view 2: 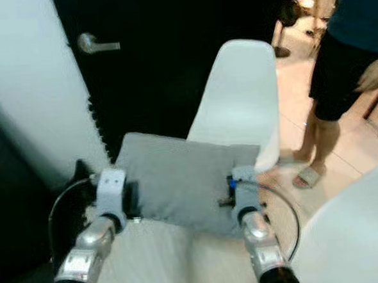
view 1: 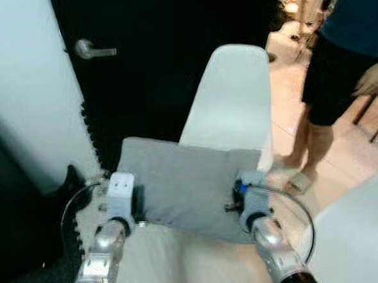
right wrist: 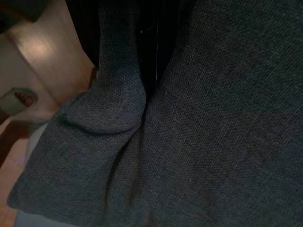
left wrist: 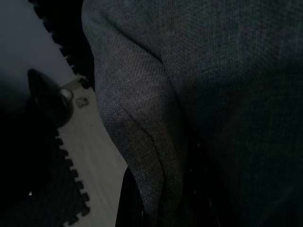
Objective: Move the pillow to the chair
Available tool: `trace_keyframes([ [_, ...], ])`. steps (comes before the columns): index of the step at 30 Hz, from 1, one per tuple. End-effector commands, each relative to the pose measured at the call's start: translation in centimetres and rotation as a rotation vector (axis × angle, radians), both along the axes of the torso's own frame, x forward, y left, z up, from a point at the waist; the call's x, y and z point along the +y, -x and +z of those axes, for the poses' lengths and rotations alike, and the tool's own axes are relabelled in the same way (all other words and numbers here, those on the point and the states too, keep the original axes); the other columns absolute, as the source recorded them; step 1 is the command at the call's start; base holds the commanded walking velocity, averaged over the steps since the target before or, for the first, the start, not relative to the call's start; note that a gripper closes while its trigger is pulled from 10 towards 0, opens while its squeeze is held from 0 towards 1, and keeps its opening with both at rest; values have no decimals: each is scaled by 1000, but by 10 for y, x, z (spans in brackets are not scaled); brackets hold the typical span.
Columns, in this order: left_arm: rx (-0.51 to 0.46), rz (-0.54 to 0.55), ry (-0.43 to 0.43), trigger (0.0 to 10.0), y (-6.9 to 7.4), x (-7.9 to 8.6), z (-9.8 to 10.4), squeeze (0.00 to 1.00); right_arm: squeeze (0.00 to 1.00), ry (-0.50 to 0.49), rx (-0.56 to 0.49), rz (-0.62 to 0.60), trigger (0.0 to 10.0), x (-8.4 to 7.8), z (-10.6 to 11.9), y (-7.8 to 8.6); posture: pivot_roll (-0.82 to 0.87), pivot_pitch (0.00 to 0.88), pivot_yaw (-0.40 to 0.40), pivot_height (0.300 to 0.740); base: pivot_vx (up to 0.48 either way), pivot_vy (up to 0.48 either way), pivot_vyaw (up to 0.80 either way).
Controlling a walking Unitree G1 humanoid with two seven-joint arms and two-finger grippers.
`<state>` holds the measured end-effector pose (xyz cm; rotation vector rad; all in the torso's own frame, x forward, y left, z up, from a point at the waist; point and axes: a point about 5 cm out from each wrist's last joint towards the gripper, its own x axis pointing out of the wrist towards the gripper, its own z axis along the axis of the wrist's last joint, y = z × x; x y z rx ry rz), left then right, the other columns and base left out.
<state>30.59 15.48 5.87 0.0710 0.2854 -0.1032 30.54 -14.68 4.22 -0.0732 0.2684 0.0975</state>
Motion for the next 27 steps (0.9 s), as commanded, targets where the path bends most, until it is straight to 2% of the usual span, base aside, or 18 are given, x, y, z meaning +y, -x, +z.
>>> trace_keyframes([
  [1, -27, -44, 13, 10000, -2, -13, 5, 0, 0, 12, -4, 8, 10000, -2, 1, 0, -20, 80, -13, 740, 304, 0, -800],
  [3, -27, -45, 14, 10000, -2, -13, 5, 0, 0, 6, -2, 1, 10000, -2, 0, 0, -20, 81, -13, 740, 311, 0, -613],
  [27, -28, -52, 24, 10000, -5, -17, 4, 0, 0, 18, -11, -12, 10000, -8, 4, -5, -29, 73, -15, 740, 311, 0, 0],
])
